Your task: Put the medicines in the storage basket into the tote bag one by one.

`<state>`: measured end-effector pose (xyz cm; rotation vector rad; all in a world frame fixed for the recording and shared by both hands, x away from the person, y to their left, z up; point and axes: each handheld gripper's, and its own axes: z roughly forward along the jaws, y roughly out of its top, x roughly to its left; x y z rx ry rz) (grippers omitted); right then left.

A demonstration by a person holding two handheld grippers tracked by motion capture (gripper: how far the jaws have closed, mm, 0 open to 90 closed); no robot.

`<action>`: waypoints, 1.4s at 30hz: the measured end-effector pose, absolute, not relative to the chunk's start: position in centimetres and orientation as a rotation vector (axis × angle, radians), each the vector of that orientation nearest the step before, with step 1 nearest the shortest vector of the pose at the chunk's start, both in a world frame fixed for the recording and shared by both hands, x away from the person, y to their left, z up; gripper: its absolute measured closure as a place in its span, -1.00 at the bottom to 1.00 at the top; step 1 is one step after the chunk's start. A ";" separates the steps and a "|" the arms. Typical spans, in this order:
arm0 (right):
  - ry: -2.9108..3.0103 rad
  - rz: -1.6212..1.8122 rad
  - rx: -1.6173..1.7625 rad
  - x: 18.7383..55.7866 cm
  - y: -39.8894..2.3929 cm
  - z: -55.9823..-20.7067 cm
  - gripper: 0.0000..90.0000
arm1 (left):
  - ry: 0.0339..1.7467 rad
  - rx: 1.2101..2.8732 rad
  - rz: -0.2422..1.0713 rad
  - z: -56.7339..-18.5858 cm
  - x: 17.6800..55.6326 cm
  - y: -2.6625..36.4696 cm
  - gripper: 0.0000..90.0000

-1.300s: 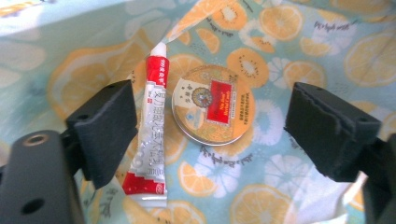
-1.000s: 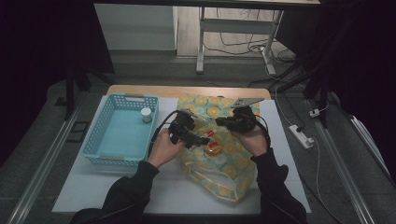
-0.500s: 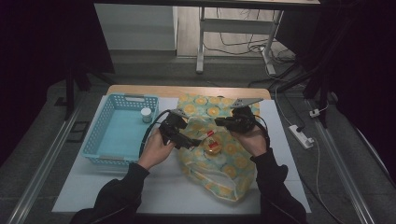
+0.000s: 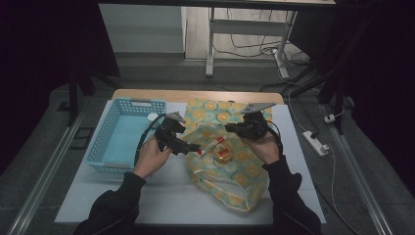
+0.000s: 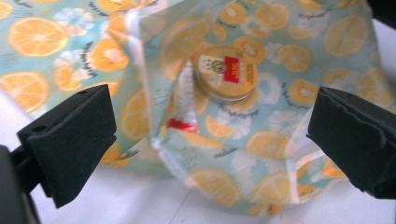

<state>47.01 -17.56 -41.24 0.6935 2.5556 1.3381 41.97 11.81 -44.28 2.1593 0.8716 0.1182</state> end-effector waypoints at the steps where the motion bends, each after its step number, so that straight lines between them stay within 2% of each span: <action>1: 2.555 1.338 0.694 47.0 -17.6 -41.2 1.00 | 0.875 2.158 0.124 -44.3 41.9 12.0 -0.97; 23: 2.558 1.333 0.694 47.0 -17.5 -41.3 1.00 | 1.039 2.129 0.238 -44.4 41.6 17.3 -0.98; 28: 2.560 1.331 0.695 47.0 -17.5 -41.3 1.00 | 1.108 2.125 0.287 -44.4 42.1 19.1 -0.99; 42: 2.562 1.329 0.698 47.1 -17.5 -41.4 1.00 | 1.272 2.077 0.325 -45.3 44.7 23.2 -1.00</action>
